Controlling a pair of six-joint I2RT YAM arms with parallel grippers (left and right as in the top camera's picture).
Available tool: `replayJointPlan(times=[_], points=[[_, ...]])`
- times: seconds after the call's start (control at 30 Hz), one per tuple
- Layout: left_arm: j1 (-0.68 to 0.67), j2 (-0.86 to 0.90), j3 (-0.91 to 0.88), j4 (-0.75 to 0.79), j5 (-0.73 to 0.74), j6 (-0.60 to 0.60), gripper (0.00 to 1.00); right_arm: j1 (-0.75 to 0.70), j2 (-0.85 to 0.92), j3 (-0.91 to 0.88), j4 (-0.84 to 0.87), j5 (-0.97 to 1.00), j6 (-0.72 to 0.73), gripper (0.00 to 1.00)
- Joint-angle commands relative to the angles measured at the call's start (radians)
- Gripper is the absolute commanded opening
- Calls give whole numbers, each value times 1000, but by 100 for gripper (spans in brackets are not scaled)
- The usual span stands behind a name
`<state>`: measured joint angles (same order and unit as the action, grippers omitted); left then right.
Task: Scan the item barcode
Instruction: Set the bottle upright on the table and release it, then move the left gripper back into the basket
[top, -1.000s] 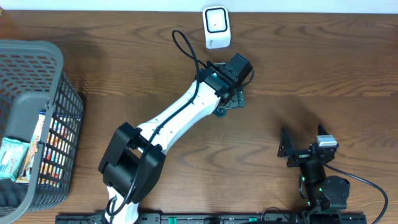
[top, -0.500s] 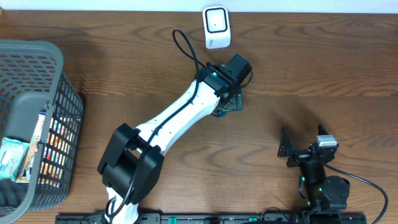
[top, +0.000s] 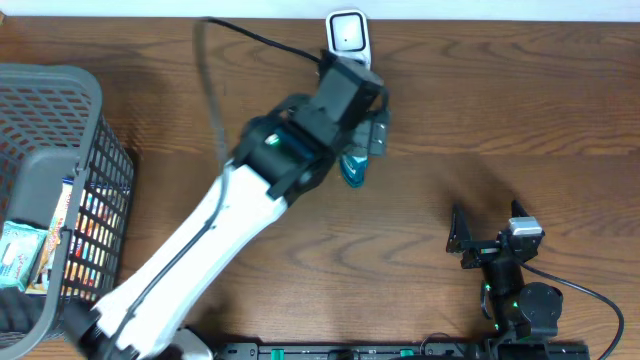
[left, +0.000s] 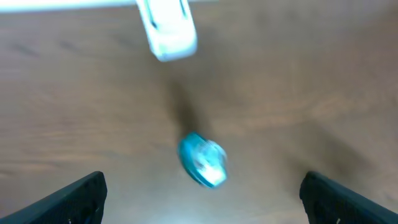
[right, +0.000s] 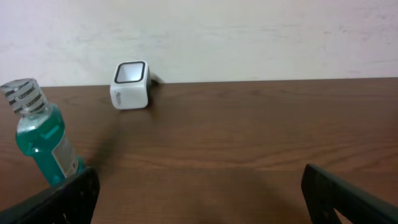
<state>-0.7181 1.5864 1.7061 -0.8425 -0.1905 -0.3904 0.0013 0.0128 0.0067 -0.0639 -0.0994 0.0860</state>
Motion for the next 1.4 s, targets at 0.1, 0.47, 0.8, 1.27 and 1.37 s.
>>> replayJointPlan(times=[0.1,0.47,0.8,1.27,1.37], points=[[55,-134,15,22,-504,-19,98,3,-2,-1,-4,4,-13,99],[686,-307,15,-49,-546,-354,98,3,-1,-1,-4,4,-13,99],[1242,-256,3,-323,-260,-718,98,3,-2,-1,-4,4,-13,99],[1548,115,-68,-369,-76,-726,90,3,-2,-1,-4,4,-13,99],[1558,193,-68,-368,-111,-726,90,3,-1,-1,-4,4,-13,99]])
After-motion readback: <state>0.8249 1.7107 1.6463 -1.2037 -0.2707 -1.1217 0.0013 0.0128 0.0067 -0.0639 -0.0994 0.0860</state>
